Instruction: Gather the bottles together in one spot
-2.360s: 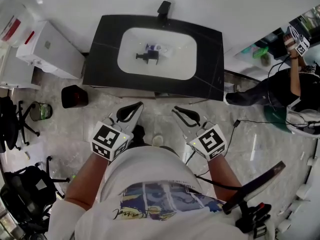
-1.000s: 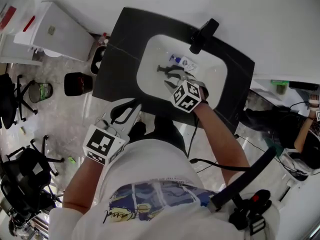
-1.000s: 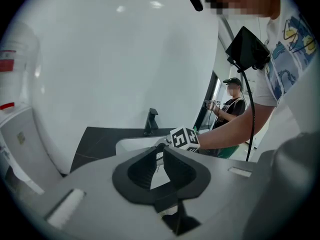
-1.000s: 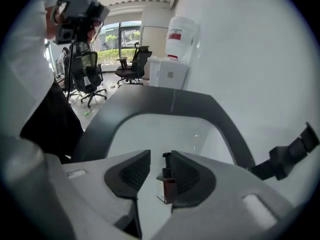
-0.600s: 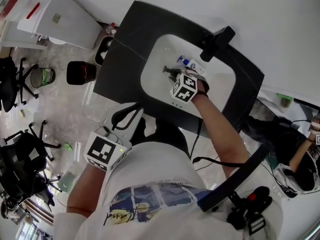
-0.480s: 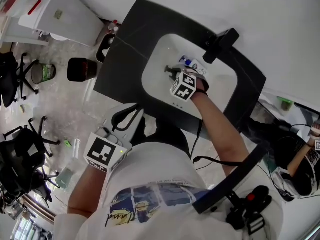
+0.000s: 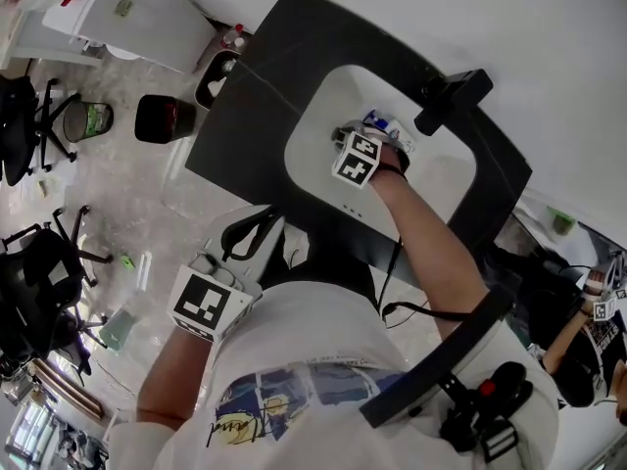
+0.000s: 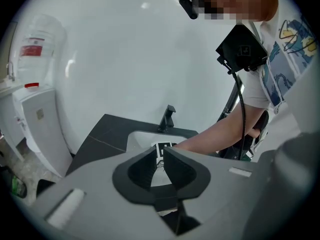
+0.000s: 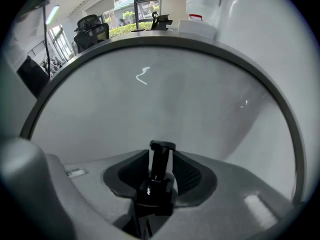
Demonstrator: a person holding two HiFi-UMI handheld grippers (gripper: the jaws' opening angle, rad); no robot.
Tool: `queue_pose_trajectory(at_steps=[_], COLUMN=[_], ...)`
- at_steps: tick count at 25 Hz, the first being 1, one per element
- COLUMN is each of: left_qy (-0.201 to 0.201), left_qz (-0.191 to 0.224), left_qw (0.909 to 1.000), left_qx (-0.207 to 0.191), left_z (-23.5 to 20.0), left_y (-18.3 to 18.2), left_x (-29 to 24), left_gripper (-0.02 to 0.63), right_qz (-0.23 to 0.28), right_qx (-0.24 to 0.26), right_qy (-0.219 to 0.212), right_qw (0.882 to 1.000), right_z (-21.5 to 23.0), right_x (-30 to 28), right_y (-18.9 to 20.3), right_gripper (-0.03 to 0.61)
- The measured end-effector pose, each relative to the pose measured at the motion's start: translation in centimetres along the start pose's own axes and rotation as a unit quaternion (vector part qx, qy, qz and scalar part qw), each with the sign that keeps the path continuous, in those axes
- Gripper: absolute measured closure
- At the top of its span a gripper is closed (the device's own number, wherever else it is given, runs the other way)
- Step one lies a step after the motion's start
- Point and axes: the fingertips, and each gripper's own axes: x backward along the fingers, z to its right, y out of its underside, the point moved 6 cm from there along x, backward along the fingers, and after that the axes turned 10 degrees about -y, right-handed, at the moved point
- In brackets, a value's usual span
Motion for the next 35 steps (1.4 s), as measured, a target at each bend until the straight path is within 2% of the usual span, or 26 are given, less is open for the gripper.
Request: queue_pose_trajectory(at_steps=[4,6,13,20,27,35], left_qy=[-0.003,-0.002,0.015,0.044,0.073,0.103], left_qz=[-0.003,-0.005,-0.001,-0.004,-0.007,-0.008], left_qw=[1.0,1.0,0.9998,0.9985,0.996,0.9911], left_qx=[0.007,0.006,-0.016,-0.032,-0.053,-0.084], left_z=[-0.2,-0.2,0.2,1.3,2.8,5.2], left_y=[-0.2,-0.1,0.2,-0.8,-1.3,-1.3], left_x=[-0.2,-0.5,-1.2,-1.2,-1.7,-1.6], left_gripper=[0.568,0.568,0.568,0.568,0.568,0.568], right_qz=[-0.011,-0.008,0.027,0.092,0.154,0.242], right_qx=[-0.001,-0.002,-0.013,-0.041,-0.067,-0.129], right_qy=[0.009,0.015,0.044,0.085,0.12,0.159], right_qw=[1.0,1.0,0.999,0.991,0.979,0.948], right_z=[0.2,0.2,-1.0,-2.0,-2.9,-4.2], right_x=[-0.2,-0.2,1.2,5.4,7.5,11.5], right_y=[-0.3,-0.4,0.0,0.4,1.7,4.1], right_gripper=[0.436,0.48,0.491,0.491,0.492,0.494])
